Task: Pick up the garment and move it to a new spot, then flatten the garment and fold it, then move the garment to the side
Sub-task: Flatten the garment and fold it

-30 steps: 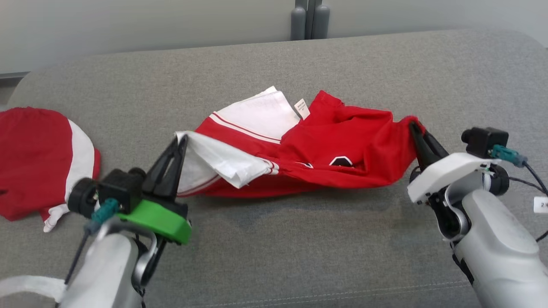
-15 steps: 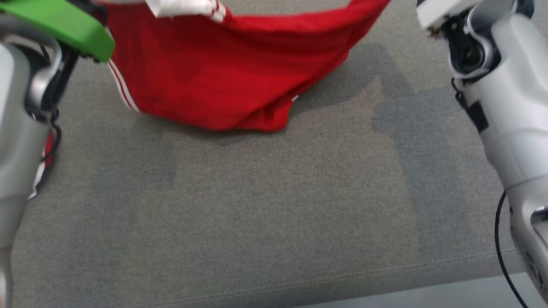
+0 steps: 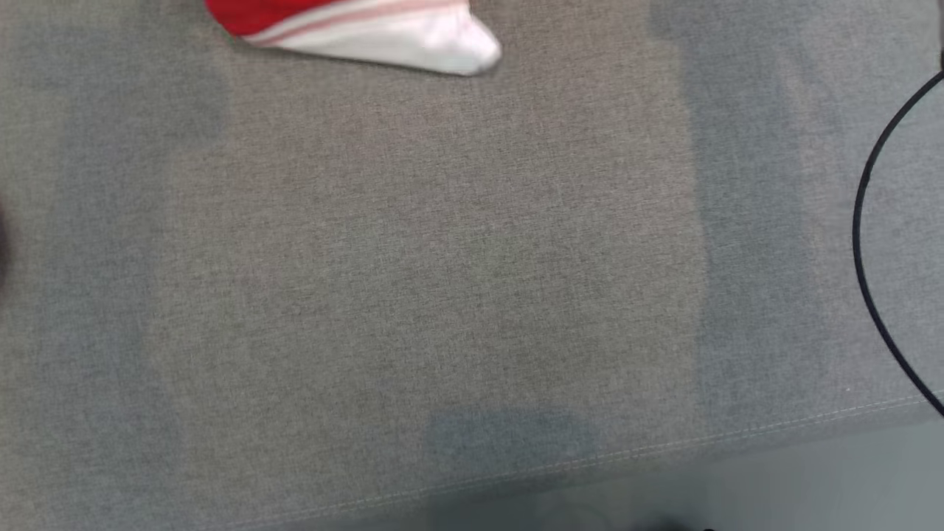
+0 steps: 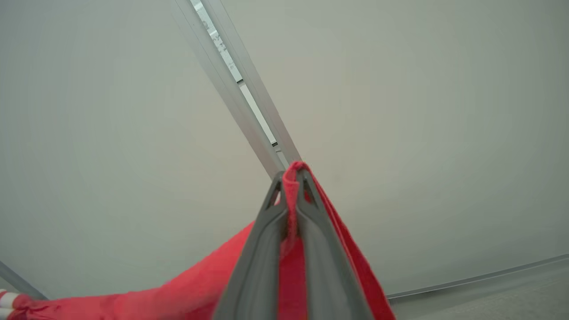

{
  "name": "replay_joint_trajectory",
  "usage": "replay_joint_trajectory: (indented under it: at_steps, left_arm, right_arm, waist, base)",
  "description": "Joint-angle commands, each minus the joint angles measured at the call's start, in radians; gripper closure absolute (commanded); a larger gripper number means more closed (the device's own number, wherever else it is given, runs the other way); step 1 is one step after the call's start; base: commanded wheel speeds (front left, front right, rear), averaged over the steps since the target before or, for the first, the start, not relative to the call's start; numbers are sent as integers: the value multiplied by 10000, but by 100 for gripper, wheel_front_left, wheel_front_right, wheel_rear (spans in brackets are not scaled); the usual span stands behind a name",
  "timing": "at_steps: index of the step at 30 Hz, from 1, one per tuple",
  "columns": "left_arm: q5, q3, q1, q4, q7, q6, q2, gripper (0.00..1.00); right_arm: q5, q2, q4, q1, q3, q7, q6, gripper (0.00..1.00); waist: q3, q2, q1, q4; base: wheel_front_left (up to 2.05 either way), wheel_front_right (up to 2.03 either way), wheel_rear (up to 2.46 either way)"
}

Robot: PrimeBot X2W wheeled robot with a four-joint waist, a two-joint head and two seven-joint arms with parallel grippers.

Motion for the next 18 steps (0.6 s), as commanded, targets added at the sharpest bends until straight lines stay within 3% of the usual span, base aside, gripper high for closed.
replay_joint_trajectory:
  at_steps: [1, 5, 9, 18]
  left_arm:
    - [-24, 6, -386, 245, -88, -12, -52, 100]
    - [-8, 42, -1462, 1126, -367, -12, -275, 100]
    - [42, 222, -2252, 1550, -1293, 150, -621, 100]
    - [-157, -40, -2171, 2424, -1712, 13, -1008, 100]
  right_arm:
    - [-84, 68, 166, -297, -107, -202, 2, 100]
    - [-515, 109, 609, -1066, -262, -526, 2, 100]
    - [-830, 20, 691, -1723, -453, -768, 2, 100]
    - [-1372, -47, 740, -1699, -487, -856, 2, 100]
  waist:
    - [-233, 0, -3, -146]
    - [-236, 0, -3, -206]
    - [-41, 0, -3, -60]
    - [716, 0, -3, 109]
  base:
    - [0, 0, 0]
    - [0, 0, 0]
    - [0, 0, 0]
    - [0, 0, 0]
